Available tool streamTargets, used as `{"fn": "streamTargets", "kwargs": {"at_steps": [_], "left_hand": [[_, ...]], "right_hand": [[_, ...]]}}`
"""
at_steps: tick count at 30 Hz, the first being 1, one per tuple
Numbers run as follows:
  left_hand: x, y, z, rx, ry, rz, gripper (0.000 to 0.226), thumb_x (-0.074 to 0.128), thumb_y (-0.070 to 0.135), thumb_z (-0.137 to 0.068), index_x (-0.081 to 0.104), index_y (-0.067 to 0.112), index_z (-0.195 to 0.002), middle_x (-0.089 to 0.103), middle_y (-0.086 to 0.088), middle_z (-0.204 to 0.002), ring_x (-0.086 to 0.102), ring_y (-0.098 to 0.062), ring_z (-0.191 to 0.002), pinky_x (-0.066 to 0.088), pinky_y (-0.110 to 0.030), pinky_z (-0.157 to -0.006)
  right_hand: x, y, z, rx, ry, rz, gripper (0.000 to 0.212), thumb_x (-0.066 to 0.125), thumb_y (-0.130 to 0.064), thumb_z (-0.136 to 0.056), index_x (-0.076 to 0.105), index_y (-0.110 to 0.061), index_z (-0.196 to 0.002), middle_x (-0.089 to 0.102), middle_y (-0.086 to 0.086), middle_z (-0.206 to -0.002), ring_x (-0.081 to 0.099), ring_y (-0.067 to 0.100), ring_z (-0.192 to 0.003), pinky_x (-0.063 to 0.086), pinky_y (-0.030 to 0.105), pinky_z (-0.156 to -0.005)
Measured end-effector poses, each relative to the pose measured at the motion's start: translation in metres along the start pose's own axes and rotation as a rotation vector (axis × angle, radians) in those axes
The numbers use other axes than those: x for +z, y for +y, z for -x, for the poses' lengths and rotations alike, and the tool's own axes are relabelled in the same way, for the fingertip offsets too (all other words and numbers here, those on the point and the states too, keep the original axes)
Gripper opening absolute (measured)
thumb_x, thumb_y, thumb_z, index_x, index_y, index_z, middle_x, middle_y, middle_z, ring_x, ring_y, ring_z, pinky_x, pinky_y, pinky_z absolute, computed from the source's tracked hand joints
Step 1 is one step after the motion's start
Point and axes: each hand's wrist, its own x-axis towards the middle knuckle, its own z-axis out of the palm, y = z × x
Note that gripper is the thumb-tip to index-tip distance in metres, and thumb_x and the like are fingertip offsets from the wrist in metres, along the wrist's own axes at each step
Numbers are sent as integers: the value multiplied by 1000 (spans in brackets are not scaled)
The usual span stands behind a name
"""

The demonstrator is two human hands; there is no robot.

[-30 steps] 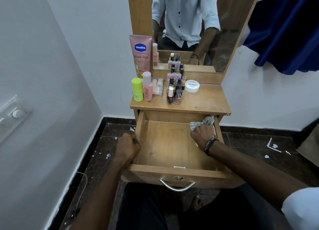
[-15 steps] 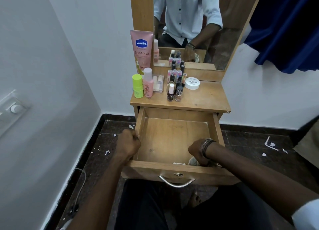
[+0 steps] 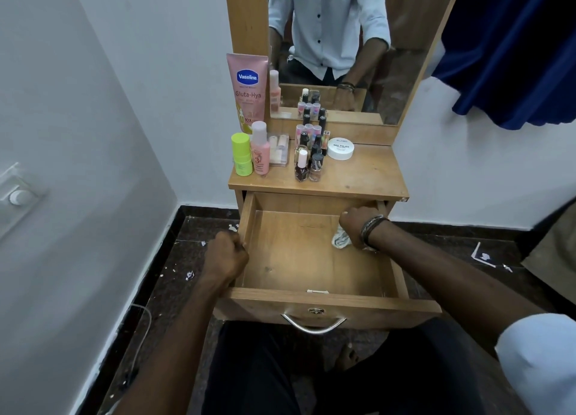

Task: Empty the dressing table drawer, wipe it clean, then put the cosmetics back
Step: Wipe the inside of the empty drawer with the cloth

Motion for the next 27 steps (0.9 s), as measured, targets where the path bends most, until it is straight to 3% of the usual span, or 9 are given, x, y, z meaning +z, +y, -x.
{"fn": "streamTargets", "kwargs": {"at_steps": [3,6,10,12,16,20,22,25,27], "left_hand": [[0,0,0,-1,15,3,26,58,1,-89,59,-7,-65,56,-11,-59,54,-26,-59,41,-26,-59],[1,0,-1,4,15,0,23,58,2,-91,63,-7,-70,62,-14,-65,59,-27,-62,48,-30,-61],[2,-5,-3,15,11,9,22,60,6,-90,65,-5,-72,68,-19,-72,67,-33,-70,59,-43,-71],[0,-4,-2,21,10,3,21,60,7,-91,66,-3,-73,69,-17,-73,67,-33,-71,59,-44,-72],[0,1,0,29,10,-8,23,59,7,-92,66,-4,-73,69,-17,-75,68,-32,-74,59,-42,-74],[-1,2,0,29,18,-24,25,59,7,-92,64,-6,-71,68,-21,-75,67,-36,-75,58,-41,-73],[-2,3,1,24,16,-28,23,59,7,-92,66,-6,-73,70,-21,-78,67,-35,-77,58,-41,-75],[-2,4,2,24,12,-26,23,59,6,-92,65,-6,-73,69,-21,-78,67,-35,-77,56,-39,-73],[-1,3,0,27,19,-21,25,60,7,-92,64,-5,-70,68,-22,-75,66,-37,-75,55,-38,-71]], "right_hand": [[16,-12,7,-77,-13,65,37,68,-15,-84,60,-10,-120,64,10,-117,63,27,-106,54,36,-84],[26,-24,22,-169,-138,43,34,68,-17,-84,57,-9,-115,62,9,-109,61,22,-99,50,33,-79],[34,-34,32,-248,-306,55,28,67,-3,-76,65,-2,-104,66,13,-94,64,26,-83,53,32,-70],[36,-35,31,-247,-312,64,31,68,0,-73,67,0,-104,69,16,-99,68,28,-87,54,32,-70],[36,-34,25,-210,-305,33,22,70,-8,-78,68,-3,-99,66,11,-89,61,22,-76,56,33,-73],[25,-14,11,-87,-185,-101,33,69,-24,-84,63,-8,-113,67,6,-102,64,17,-87,55,31,-81],[12,5,2,-17,-95,-183,34,70,-21,-83,63,-5,-112,69,8,-103,67,21,-87,55,29,-75],[-4,30,-3,-8,38,-246,17,63,-11,-82,60,-9,-98,66,12,-103,64,27,-88,50,30,-69],[-2,43,2,-41,132,-260,13,65,-10,-79,55,-19,-76,66,11,-87,62,28,-76,54,33,-68]]}}
